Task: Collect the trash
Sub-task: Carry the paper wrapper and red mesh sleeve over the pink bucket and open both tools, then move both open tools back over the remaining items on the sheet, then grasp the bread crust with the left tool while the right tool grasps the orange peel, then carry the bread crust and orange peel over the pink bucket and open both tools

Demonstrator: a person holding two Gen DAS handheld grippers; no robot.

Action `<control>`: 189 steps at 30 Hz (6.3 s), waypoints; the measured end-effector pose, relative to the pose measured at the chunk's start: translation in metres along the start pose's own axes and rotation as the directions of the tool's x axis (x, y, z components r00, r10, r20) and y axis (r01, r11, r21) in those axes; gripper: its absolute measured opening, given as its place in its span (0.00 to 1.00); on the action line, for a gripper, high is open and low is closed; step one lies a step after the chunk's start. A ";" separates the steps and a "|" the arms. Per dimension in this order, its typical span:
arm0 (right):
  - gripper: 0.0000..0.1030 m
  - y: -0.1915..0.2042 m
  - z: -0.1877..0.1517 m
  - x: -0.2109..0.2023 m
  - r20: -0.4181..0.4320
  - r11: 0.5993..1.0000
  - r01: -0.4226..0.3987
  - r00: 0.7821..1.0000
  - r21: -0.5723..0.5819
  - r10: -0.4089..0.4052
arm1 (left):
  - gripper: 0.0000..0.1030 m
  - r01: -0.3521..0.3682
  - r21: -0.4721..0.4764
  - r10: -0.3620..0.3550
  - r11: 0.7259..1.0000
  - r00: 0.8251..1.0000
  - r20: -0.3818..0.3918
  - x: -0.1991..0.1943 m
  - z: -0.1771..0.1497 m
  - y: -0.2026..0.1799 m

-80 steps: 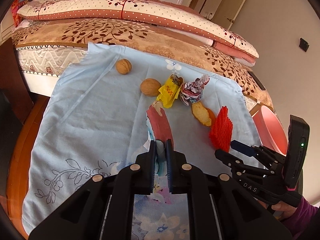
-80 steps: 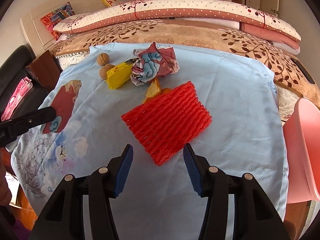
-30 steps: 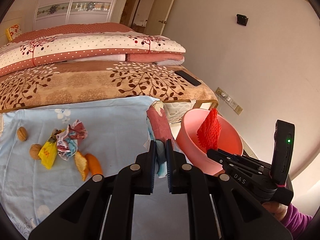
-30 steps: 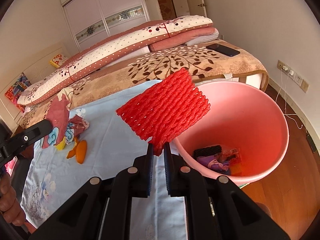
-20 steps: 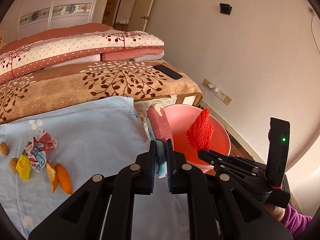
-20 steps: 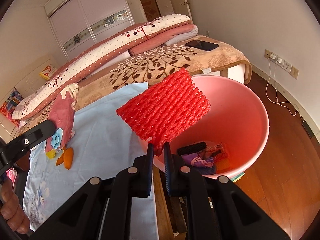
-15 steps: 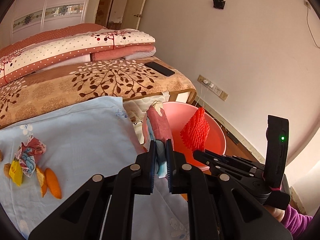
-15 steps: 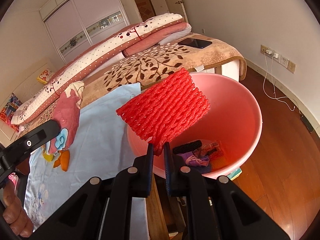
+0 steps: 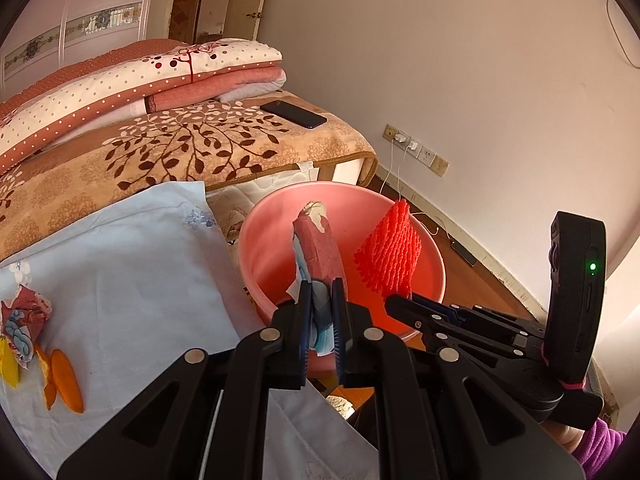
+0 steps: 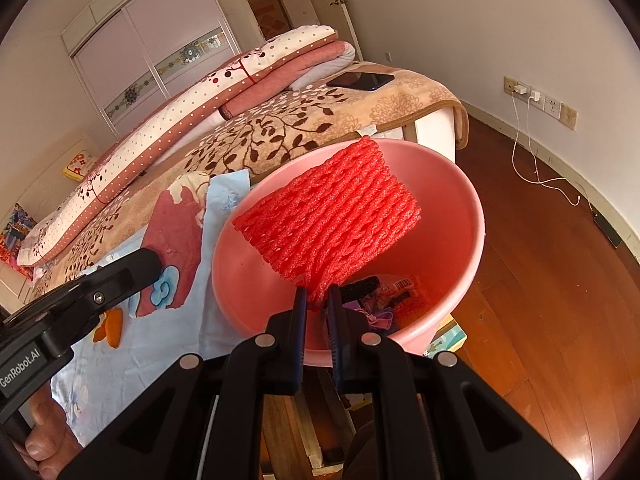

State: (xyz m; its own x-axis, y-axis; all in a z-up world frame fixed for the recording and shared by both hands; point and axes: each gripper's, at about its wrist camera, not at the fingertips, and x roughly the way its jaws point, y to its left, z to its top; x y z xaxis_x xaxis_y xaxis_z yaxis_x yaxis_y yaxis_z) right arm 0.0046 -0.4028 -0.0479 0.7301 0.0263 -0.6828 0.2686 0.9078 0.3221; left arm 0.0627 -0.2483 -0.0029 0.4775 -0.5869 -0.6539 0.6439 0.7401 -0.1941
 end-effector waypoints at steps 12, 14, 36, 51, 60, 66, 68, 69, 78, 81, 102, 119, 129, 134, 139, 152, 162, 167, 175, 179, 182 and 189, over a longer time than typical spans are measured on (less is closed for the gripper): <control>0.10 -0.010 -0.001 0.000 -0.002 1.000 0.001 1.000 0.020 -0.001 | 0.22 -0.015 0.007 0.016 1.000 0.999 -0.038 0.017 0.003 -0.006; 0.11 -0.012 -0.001 -0.001 -0.001 1.000 0.001 1.000 0.025 -0.001 | 0.32 -0.009 -0.002 0.009 1.000 0.999 -0.041 0.017 0.003 -0.005; 0.35 0.008 -0.005 -0.012 0.030 1.000 -0.001 1.000 -0.003 0.001 | 0.38 -0.021 -0.012 0.021 1.000 1.000 0.017 -0.010 -0.005 0.001; 0.40 0.077 -0.023 -0.019 0.033 0.990 -0.098 0.994 -0.100 0.101 | 0.38 -0.147 -0.088 0.153 0.985 0.986 0.065 -0.061 -0.029 0.049; 0.41 0.122 -0.045 -0.024 0.020 0.974 -0.145 0.988 -0.175 0.150 | 0.38 -0.231 -0.119 0.241 0.966 0.967 0.076 -0.093 -0.059 0.074; 0.41 0.148 -0.057 -0.028 0.001 0.954 -0.159 0.986 -0.256 0.165 | 0.38 -0.261 -0.153 0.276 0.953 0.957 0.087 -0.111 -0.072 0.089; 0.45 0.153 -0.060 -0.028 -0.007 0.950 -0.159 0.987 -0.270 0.163 | 0.38 -0.267 -0.165 0.284 0.950 0.954 0.092 -0.117 -0.077 0.093; 0.46 0.155 -0.062 -0.028 -0.009 0.948 -0.157 0.987 -0.276 0.160 | 0.38 -0.270 -0.172 0.289 0.947 0.953 0.095 -0.120 -0.079 0.095; 0.46 0.167 -0.070 -0.025 -0.029 0.942 -0.140 0.990 -0.304 0.138 | 0.38 -0.303 -0.237 0.335 0.923 0.936 0.105 -0.136 -0.094 0.114; 0.46 0.170 -0.070 -0.022 -0.036 0.944 -0.134 0.991 -0.301 0.129 | 0.38 -0.297 -0.252 0.330 0.921 0.939 0.099 -0.137 -0.098 0.118; 0.46 0.228 -0.077 0.012 -0.157 0.873 -0.240 0.969 -0.425 0.189 | 0.38 -0.362 -0.374 0.400 0.854 0.916 0.027 -0.155 -0.120 0.174; 0.34 0.280 -0.068 0.098 -0.300 0.875 -0.288 0.938 -0.390 0.175 | 0.38 -0.365 -0.393 0.406 0.844 0.913 0.025 -0.168 -0.130 0.202; 0.17 0.278 -0.069 0.115 -0.323 0.888 -0.281 0.932 -0.364 0.162 | 0.38 -0.322 -0.374 0.351 0.870 0.936 0.011 -0.155 -0.124 0.206; 0.16 0.258 -0.066 0.099 -0.294 0.908 -0.262 0.941 -0.328 0.165 | 0.38 -0.305 -0.334 0.320 0.892 0.947 -0.010 -0.141 -0.121 0.199; 0.16 0.234 -0.057 0.083 -0.256 0.930 -0.238 0.952 -0.281 0.166 | 0.38 -0.276 -0.330 0.277 0.903 0.960 -0.044 -0.122 -0.114 0.196; 0.16 0.210 -0.051 0.058 -0.206 0.936 -0.231 0.962 -0.267 0.178 | 0.38 -0.339 -0.347 0.311 0.874 0.941 -0.137 -0.073 -0.099 0.208; 0.16 0.203 -0.053 0.050 -0.198 0.938 -0.233 0.963 -0.258 0.184 | 0.14 -0.352 -0.326 0.315 0.877 0.935 -0.162 -0.068 -0.107 0.199; 0.16 0.199 -0.054 0.045 -0.191 0.938 -0.231 0.964 -0.257 0.185 | 0.14 -0.321 -0.300 0.294 0.898 0.946 -0.133 -0.083 -0.105 0.185; 0.16 0.194 -0.057 0.031 -0.173 0.939 -0.225 0.968 -0.260 0.184 | 0.14 -0.272 -0.275 0.263 0.922 0.962 -0.069 -0.106 -0.099 0.159; 0.16 0.189 -0.056 0.024 -0.158 0.942 -0.216 0.971 -0.258 0.180 | 0.14 -0.248 -0.254 0.248 0.935 0.968 -0.035 -0.114 -0.092 0.144; 0.16 0.184 -0.055 0.018 -0.146 0.944 -0.209 0.974 -0.255 0.176 | 0.14 -0.225 -0.229 0.230 0.947 0.973 -0.005 -0.118 -0.087 0.132; 0.16 0.170 -0.053 0.005 -0.109 0.953 -0.183 0.981 -0.241 0.161 | 0.14 -0.184 -0.184 0.194 0.966 0.980 0.042 -0.123 -0.078 0.111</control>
State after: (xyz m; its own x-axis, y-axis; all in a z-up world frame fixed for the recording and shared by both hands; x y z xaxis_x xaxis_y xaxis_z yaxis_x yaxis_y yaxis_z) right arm 0.0206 -0.2260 -0.0309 0.6907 0.2174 -0.6897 -0.0294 0.9614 0.2736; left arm 0.0289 -0.0681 -0.0005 0.6182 -0.4450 -0.6480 0.4241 0.8829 -0.2016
